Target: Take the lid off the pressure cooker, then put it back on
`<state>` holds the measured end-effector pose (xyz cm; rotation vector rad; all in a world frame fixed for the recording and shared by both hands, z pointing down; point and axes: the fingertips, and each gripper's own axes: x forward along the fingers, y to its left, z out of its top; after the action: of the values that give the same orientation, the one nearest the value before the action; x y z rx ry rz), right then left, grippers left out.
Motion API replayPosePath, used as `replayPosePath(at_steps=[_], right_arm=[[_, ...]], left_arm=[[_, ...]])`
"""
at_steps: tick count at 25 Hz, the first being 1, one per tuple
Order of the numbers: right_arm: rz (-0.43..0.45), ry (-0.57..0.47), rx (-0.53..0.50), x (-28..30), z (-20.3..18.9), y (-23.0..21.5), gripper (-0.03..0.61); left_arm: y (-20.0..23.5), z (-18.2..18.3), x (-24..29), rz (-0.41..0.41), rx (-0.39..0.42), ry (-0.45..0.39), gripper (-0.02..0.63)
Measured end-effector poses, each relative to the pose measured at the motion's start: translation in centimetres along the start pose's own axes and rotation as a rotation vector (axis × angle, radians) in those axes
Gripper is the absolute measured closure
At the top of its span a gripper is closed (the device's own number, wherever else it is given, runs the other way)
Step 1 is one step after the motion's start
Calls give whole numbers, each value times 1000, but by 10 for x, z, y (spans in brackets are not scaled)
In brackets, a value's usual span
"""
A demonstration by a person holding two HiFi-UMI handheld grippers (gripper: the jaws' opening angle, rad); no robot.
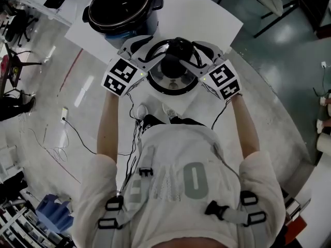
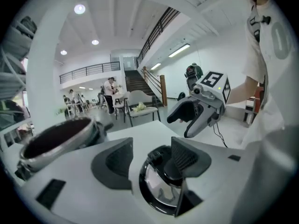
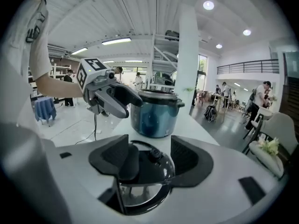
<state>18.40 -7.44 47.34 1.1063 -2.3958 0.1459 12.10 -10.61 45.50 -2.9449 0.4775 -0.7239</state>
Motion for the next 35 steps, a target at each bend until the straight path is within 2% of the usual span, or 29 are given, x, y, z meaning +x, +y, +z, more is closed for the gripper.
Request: replayPosePath(at_steps=[4, 8, 10, 12, 16, 21, 30, 32, 33, 35], right_arm=[[-102, -127, -40, -14, 61, -26, 296], [-257, -299, 5, -32, 119, -44, 301], [-340, -370, 66, -41, 134, -46, 299], [-396, -427, 126, -51, 142, -45, 299], [-416, -476, 159, -62, 147, -36, 299], [-409, -474, 139, -64, 148, -26, 299], [-411, -448, 140, -65, 143, -25, 299], [-381, -430, 119, -64, 142, -23, 299], [-350, -407, 98, -62, 139, -21, 299], [-268, -330, 60, -52, 118, -12, 281]], left_arm=[[25, 64, -32, 164, 26, -135, 351], [50, 107, -81, 417, -53, -317, 353], [57, 114, -109, 570, -103, -401, 353], [57, 114, -130, 693, -142, -449, 353], [49, 106, -151, 790, -158, -460, 353], [51, 99, -160, 825, -163, -456, 353], [52, 96, -158, 803, -141, -415, 353], [51, 99, -147, 735, -46, -361, 353], [48, 100, -135, 664, 18, -318, 353], [33, 91, -103, 448, 101, -217, 353]])
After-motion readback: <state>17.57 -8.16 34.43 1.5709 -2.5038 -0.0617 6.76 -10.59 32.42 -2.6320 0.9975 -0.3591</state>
